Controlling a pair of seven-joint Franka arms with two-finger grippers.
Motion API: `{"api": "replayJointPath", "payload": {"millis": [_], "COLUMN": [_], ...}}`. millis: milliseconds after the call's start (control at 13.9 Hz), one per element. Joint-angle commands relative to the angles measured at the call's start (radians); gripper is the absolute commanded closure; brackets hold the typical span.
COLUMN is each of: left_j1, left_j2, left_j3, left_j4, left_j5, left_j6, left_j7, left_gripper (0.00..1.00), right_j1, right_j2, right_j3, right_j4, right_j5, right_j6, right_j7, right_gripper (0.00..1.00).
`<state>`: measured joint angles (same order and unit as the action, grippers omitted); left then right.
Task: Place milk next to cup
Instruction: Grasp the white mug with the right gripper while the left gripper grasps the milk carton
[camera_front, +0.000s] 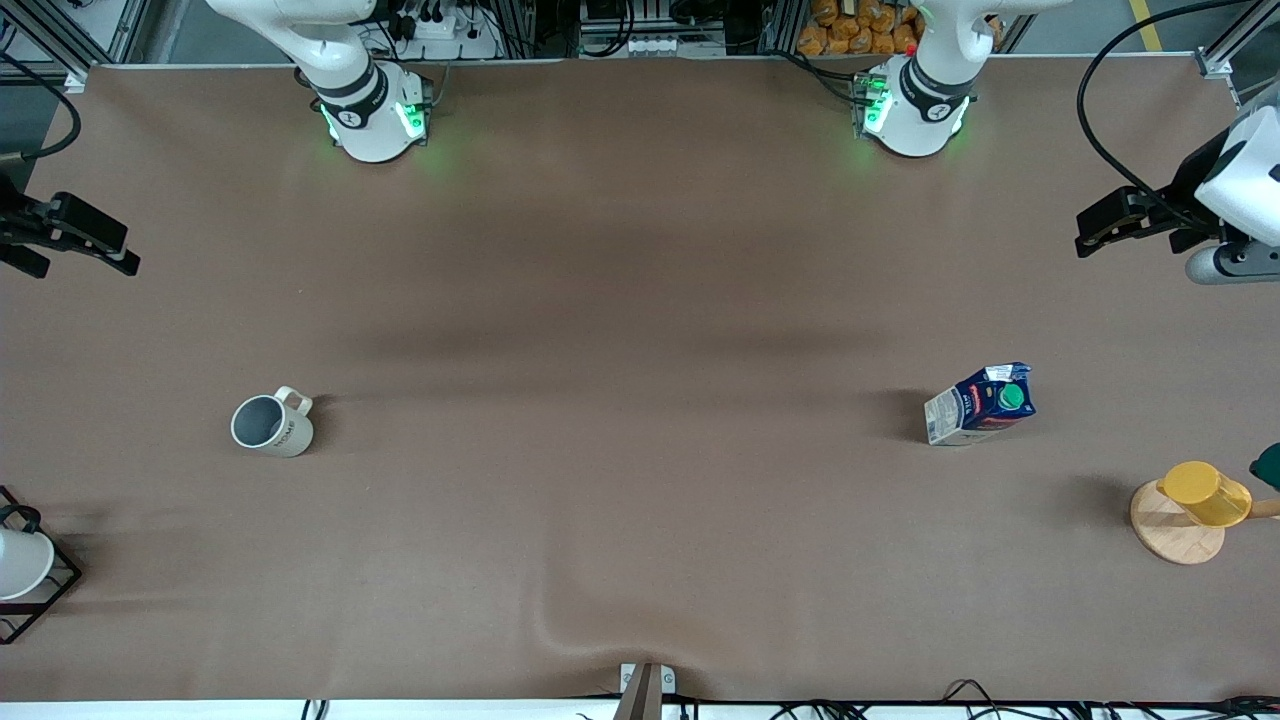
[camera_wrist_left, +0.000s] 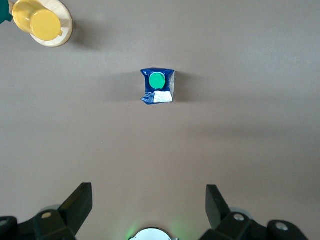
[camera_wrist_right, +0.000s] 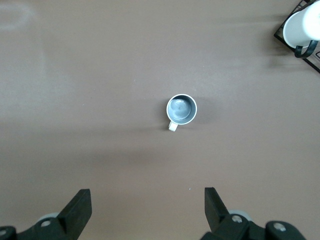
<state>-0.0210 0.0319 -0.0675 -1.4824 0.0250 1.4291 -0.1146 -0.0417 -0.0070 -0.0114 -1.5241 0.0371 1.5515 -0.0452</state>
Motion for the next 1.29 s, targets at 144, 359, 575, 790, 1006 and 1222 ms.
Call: {"api": "replayJointPath", "payload": {"millis": [144,359,575,790,1006,1222], "left_j1": [0.012,0.012,0.053,0.044,0.036,0.012], "left_j2": [-0.015,0.029,0.133,0.215,0.27,0.331], "left_j3": [0.002,0.006,0.006,0.003,0.0,0.0], "left_j4": [-0.004,-0.001,-0.022,-0.024,-0.032,-0.047], "left_j5": [-0.028,-0.043,-0.059,-0.051,-0.043,-0.017], "left_j6": [0.005,0.057,0.177,0.247,0.289,0.336], "left_j7": [0.016,0.015,0.016,0.016,0.013,-0.002], "left_gripper": [0.0,0.0,0.0,0.0,0.0,0.0], "right_j1": [0.003,0.005,0.008,0.017,0.008,-0.059], "right_j2": [-0.024,-0.015,0.016,0.036,0.126,0.197], "right_j3": [0.001,0.001,0.001,0.002,0.001,0.001], "right_j4": [-0.039,-0.041,-0.05,-0.07,-0.097,-0.203], "right_j5": [-0.042,-0.043,-0.063,-0.063,-0.054,-0.054], "right_j6": [0.047,0.044,0.027,0.024,0.035,0.235], "right_j7": [0.03,0.028,0.004,0.005,0.002,-0.083], "right_gripper": [0.0,0.0,0.0,0.0,0.0,0.0]}}
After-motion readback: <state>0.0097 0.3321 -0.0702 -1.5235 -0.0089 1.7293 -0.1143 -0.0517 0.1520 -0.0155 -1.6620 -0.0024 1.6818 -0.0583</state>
